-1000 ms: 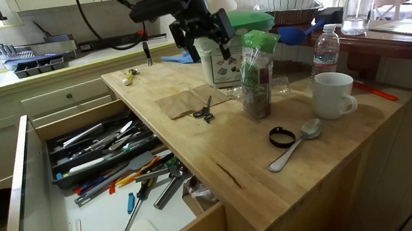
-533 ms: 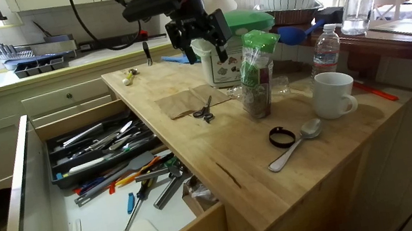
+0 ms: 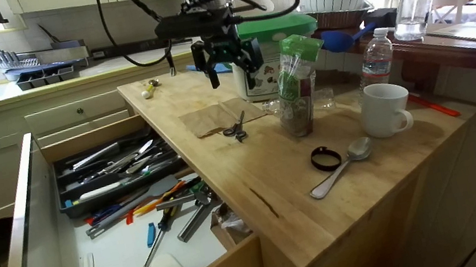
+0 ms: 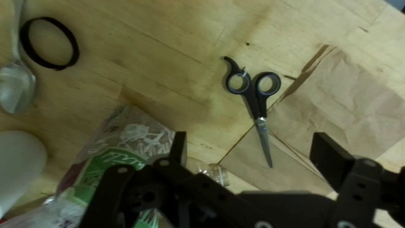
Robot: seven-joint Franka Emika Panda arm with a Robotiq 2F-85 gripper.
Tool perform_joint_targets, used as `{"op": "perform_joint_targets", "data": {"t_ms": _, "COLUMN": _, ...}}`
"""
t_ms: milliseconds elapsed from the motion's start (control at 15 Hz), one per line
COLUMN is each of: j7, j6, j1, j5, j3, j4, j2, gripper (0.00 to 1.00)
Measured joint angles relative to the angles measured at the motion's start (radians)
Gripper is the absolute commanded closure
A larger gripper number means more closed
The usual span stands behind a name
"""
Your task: Pick up the scissors and place it in the right panel of the cutlery holder in the drawer
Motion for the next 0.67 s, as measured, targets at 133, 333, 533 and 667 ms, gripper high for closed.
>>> {"op": "perform_joint_targets", "data": {"t_ms": 133, "j7": -0.038, "j6": -0.049, "j1": -0.002, "j5": 0.006, "j3": 0.009, "j4": 0.048, "j2": 0.057, "gripper": 0.00}}
{"op": "perform_joint_targets", "data": {"t_ms": 333, "j7": -0.067, "j6": -0.103, "j1": -0.009, "j5": -0.024, "j3": 0.009, "j4": 0.109, "j2": 0.125, "gripper": 0.00}}
{"op": "perform_joint_targets", "data": {"t_ms": 533, "j7": -0.046, "j6": -0.116, "j1": -0.004, "j5": -0.106, "j3": 0.010, "j4": 0.163, "j2": 0.194, "gripper": 0.00}}
{"op": "perform_joint_targets", "data": {"t_ms": 667, "j7": -0.006, "j6": -0.116, "j1": 0.012, "j5": -0.166, "j3": 0.014, "j4": 0.192, "j2": 0.231, "gripper": 0.00}}
